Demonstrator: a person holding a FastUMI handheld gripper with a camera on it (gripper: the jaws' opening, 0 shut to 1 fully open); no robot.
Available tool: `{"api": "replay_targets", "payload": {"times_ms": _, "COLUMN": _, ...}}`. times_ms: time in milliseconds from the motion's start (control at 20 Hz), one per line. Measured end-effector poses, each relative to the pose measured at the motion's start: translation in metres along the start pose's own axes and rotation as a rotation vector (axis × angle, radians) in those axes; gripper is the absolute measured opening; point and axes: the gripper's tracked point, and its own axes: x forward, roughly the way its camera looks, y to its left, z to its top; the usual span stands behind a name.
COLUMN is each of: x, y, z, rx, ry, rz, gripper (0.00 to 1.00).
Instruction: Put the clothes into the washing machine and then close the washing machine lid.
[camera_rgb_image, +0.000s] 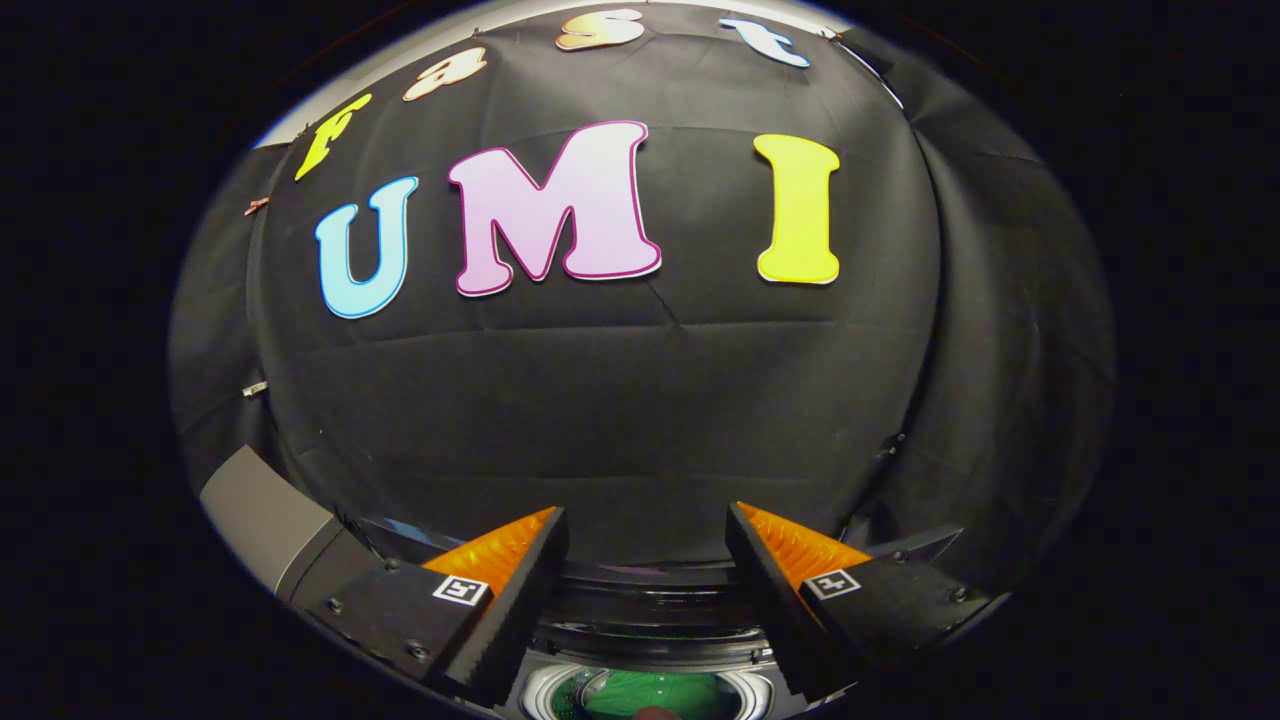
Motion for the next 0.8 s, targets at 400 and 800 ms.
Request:
{"api": "replay_targets", "payload": {"times_ms": 400, "x": -0.014, "y": 0.003, "z": -0.003, "rx": -0.015, "ry": -0.013, "rz": 0.021, "gripper": 1.00}}
{"api": "replay_targets", "payload": {"times_ms": 800, "x": -0.026, "y": 0.003, "z": -0.007, "rx": -0.014, "ry": -0.021, "rz": 0.056, "gripper": 1.00}}
